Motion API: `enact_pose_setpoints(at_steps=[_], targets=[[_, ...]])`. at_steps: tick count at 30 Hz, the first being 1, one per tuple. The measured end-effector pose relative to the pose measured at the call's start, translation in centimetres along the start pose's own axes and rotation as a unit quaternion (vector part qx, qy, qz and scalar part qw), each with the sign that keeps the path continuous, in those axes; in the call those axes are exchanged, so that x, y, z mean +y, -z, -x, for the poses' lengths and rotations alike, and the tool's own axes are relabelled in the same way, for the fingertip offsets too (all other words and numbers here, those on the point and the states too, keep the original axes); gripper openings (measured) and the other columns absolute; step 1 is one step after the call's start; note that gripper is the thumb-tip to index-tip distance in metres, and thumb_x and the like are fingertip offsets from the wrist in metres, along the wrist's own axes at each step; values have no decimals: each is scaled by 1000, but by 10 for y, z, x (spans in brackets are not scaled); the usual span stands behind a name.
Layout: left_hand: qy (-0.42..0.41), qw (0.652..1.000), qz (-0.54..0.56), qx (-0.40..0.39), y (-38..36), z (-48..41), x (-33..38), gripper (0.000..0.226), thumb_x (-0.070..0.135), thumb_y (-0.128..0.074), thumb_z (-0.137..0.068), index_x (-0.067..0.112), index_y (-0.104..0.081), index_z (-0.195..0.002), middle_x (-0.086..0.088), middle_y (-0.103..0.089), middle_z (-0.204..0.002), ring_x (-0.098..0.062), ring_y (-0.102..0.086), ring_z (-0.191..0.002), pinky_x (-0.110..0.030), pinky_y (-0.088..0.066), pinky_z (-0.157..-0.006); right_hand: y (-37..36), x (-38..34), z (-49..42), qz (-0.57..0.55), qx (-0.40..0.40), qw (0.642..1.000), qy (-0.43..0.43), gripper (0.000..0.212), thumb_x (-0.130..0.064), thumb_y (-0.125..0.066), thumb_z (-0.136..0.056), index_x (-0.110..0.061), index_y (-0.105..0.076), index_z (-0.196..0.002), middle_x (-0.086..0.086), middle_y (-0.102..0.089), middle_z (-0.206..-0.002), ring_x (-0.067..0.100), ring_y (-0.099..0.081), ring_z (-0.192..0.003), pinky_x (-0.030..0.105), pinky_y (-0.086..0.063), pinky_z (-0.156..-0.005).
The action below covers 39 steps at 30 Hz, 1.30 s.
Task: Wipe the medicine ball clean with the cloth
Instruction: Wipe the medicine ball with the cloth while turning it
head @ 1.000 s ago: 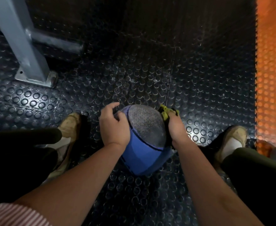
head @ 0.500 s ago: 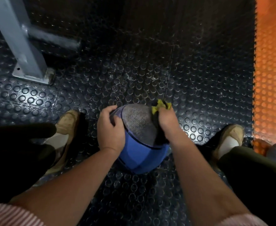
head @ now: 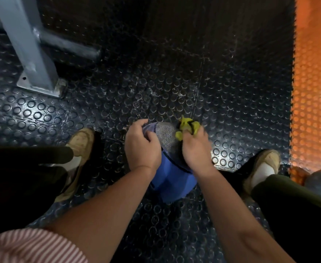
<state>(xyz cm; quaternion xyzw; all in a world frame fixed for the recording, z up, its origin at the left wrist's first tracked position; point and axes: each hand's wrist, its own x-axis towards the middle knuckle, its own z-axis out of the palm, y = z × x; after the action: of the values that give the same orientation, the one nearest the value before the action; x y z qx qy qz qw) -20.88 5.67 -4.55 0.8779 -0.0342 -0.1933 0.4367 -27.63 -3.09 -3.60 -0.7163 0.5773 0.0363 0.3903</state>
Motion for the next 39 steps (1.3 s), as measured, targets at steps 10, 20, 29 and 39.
enact_pose_setpoints(at_steps=[10,20,29,39], targets=[[3,1000,16,2,-16,24,0,26,10,-45,-96,14,-60,-116,-1,-63,-117,-19,-55,-111,-36,-44,-95,10,-12,-7,155,-55,985,52,42,-39,-39,-96,-22,-34,-134,8,-35,-141,31,-30,-131,50,-23,-108],[-44,998,22,-30,-10,29,-22,25,20,-40,-97,21,-62,-107,13,-59,-109,-12,-54,-107,-34,-46,-92,15,11,-70,-65,-179,972,-138,35,-30,-40,-99,-5,-56,-119,12,-56,-119,27,-53,-107,35,-41,-93],[-3,998,6,-62,0,12,-17,23,15,-40,-97,27,-56,-109,6,-62,-109,-15,-57,-94,-29,-40,-73,12,3,4,83,-50,995,23,52,-57,-25,-96,-27,-34,-139,2,-28,-150,31,-21,-139,56,-14,-112],[-42,996,-21,-74,5,13,-15,31,11,-39,-92,6,-65,-108,-8,-64,-111,-25,-57,-103,-41,-46,-91,5,10,48,219,28,935,276,35,-27,-47,-85,-19,-67,-113,8,-57,-117,31,-43,-95,44,-44,-78]])
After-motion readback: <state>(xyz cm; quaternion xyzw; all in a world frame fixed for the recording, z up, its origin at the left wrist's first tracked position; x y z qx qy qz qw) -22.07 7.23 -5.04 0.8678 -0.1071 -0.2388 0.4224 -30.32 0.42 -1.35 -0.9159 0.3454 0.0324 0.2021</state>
